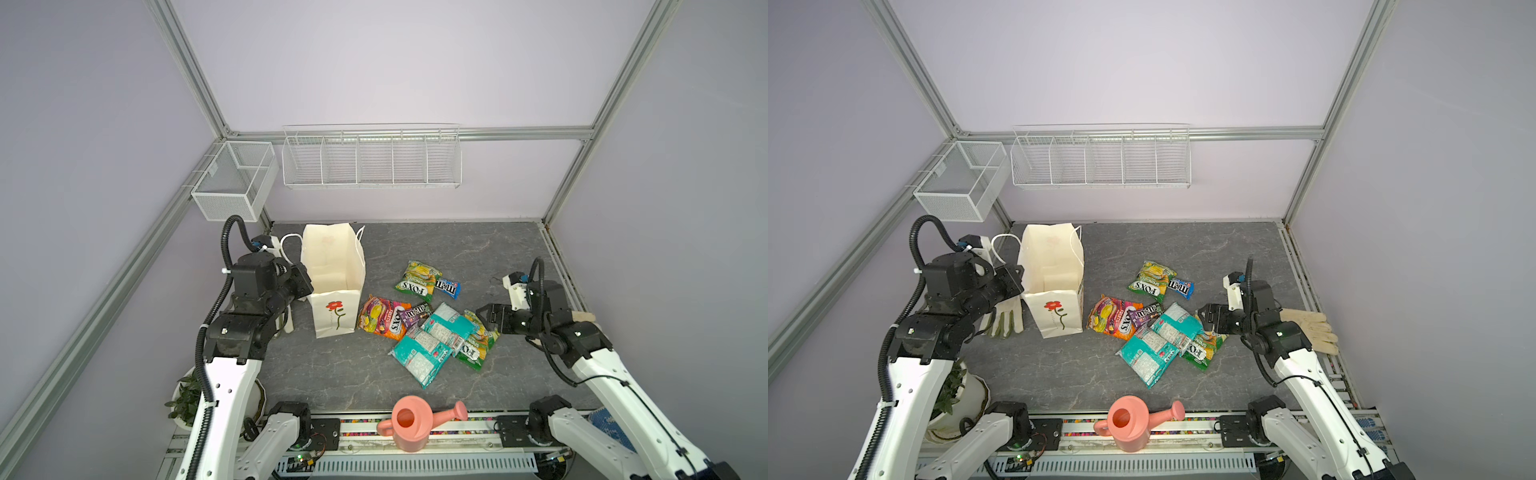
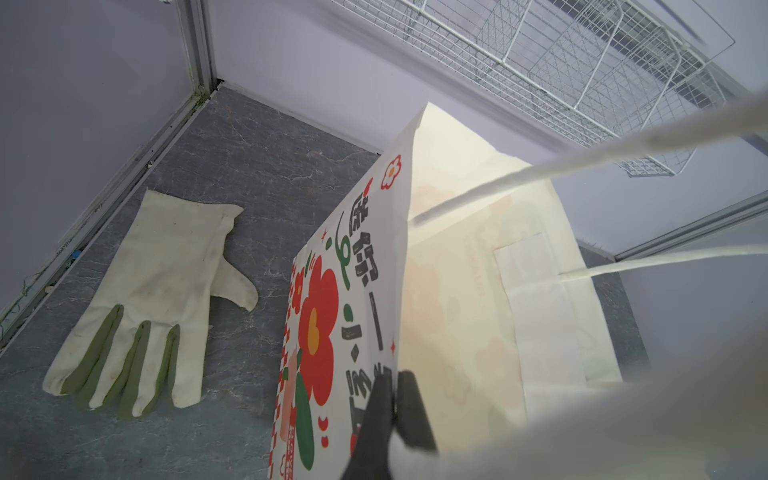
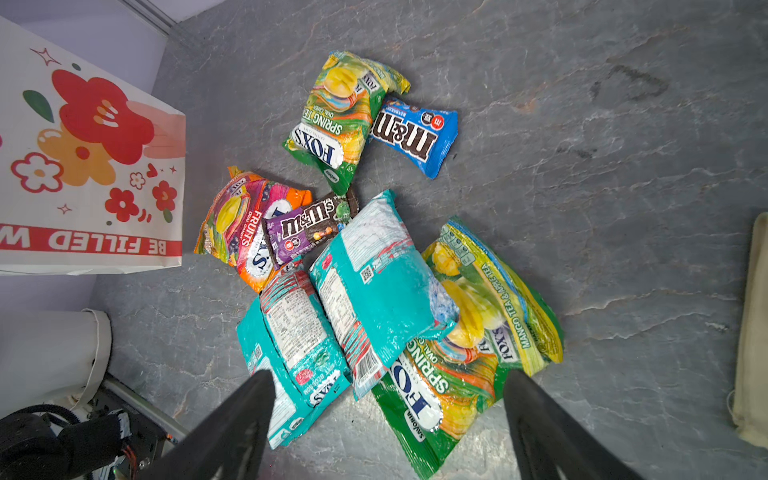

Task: Place the snacks into the paper bag
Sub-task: 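Grip the bag handle with the left gripper while the right hovers over snacks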

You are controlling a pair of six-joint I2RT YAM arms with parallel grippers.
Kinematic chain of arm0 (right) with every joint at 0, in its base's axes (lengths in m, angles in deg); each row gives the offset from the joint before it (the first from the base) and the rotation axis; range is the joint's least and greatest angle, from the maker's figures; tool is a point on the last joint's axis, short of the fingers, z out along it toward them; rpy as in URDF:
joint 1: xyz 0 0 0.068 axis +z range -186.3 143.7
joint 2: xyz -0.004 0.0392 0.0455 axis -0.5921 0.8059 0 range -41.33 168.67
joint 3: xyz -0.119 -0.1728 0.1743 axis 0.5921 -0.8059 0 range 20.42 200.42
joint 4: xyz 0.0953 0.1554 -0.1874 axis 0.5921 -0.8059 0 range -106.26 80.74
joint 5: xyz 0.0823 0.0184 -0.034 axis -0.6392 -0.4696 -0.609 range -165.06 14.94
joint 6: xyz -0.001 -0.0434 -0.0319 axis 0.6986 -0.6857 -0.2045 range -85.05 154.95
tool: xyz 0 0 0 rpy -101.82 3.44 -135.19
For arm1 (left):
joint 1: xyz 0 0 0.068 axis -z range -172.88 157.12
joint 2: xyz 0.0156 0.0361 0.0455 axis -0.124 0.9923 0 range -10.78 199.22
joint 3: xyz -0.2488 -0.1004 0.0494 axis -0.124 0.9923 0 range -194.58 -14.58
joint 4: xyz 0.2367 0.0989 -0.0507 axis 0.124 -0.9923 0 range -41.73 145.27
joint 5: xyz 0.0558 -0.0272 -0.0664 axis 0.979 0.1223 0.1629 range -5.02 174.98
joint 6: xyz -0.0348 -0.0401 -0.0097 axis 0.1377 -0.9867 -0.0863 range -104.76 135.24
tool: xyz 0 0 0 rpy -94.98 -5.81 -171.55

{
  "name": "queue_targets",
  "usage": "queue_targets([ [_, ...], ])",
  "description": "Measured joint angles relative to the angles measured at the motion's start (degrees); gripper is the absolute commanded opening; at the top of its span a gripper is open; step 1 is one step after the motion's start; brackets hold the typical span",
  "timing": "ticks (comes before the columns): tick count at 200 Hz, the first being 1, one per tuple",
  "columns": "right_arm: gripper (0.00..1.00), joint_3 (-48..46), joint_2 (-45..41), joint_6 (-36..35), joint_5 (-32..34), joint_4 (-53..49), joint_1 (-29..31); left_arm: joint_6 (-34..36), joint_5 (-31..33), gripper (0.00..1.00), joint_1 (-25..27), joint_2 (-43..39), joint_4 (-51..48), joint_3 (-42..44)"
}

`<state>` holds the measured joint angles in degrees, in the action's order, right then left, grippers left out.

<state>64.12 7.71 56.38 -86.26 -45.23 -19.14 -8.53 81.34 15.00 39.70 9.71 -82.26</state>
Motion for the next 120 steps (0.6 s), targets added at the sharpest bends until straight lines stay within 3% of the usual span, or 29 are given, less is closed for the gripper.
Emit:
queue_targets([
  [120,0.88,-9.0,-10.0,7.6,-3.8,-4.6,3.8,0.5,-6.9,0.00,0.0,-10.7,-4.6,5.5],
])
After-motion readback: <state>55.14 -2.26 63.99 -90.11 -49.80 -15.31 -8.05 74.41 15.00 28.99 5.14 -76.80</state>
